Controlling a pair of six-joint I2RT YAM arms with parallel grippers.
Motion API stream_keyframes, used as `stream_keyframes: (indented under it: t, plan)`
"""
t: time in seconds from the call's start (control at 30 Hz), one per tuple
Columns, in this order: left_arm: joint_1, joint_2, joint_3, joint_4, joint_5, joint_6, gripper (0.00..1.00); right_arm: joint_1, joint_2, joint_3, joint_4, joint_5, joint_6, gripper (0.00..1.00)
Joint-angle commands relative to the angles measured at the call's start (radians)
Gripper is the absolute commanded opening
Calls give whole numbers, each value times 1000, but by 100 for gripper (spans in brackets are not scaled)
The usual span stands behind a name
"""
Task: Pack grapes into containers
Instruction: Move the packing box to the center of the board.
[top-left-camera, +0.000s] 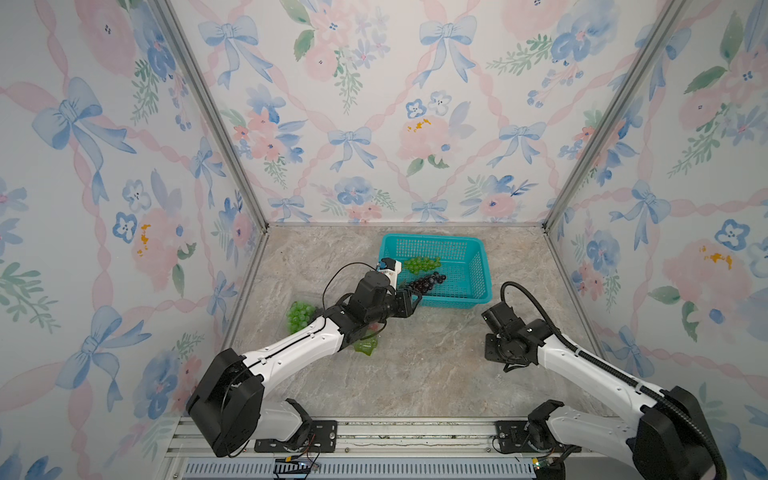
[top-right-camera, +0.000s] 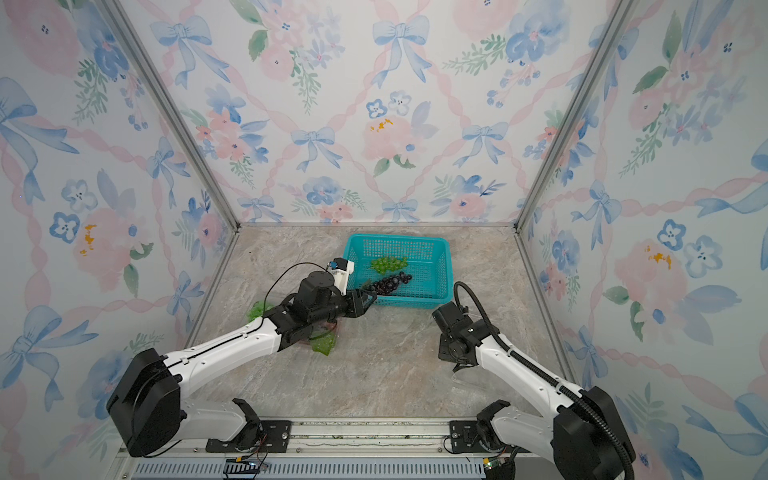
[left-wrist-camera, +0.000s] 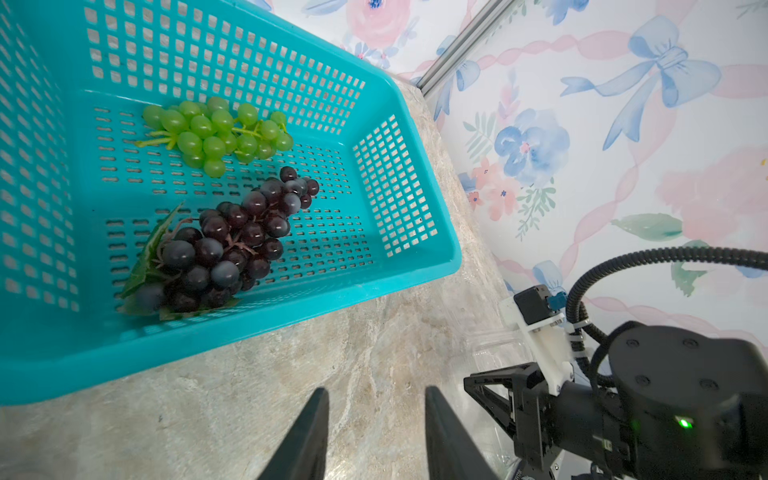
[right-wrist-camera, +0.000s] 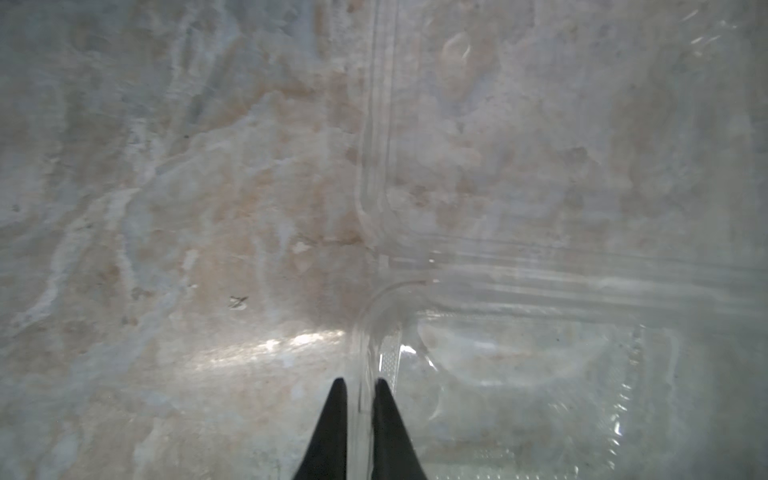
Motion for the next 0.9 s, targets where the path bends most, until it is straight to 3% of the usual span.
stream_keyframes:
  t: [0.0, 0.37, 0.87]
  plan:
    - [15, -37, -29, 13, 8, -10, 40, 101, 29, 32, 28, 22, 101, 12]
    - [36, -108, -72, 12, -22, -18, 41, 447, 251, 196, 160, -4, 238, 11]
    - [81, -229, -164, 10, -96, -55, 40, 540, 477, 366, 359, -130, 219, 15]
